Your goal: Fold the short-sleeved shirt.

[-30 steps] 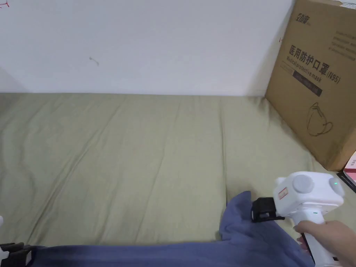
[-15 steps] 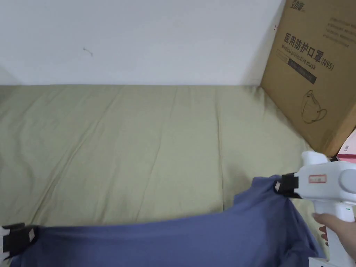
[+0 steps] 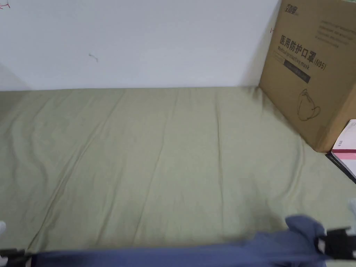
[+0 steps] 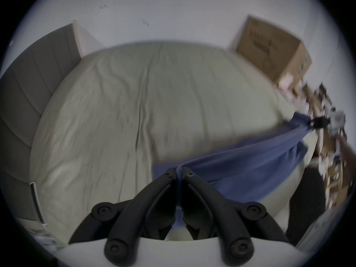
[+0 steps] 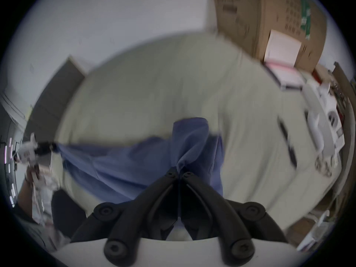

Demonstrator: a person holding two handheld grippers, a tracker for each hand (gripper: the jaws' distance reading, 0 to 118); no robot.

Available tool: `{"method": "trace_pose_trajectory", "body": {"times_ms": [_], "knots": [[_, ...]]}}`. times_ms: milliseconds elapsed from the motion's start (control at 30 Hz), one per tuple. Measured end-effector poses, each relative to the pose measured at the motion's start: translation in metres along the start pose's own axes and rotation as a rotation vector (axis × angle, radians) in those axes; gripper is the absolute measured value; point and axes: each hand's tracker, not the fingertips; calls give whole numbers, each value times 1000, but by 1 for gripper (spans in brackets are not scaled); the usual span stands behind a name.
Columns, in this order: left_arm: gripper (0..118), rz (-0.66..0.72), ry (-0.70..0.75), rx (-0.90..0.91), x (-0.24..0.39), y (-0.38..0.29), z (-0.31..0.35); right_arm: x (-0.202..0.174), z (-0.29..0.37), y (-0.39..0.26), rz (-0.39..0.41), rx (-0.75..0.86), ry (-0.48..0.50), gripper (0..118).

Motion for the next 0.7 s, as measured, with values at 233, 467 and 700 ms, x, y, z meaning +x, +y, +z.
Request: {"method": "trace_pose_trajectory", "body": {"times_ms": [233, 467, 700], "knots": [[13, -57, 43, -245, 14, -40, -63, 13, -76, -43, 3, -249, -88, 1], [78, 164, -85, -275, -9, -30, -47, 12, -68, -36, -63, -288, -74, 24], [104, 391, -207, -6, -19, -17, 18, 17, -48, -29, -354, -309, 34, 64]]}}
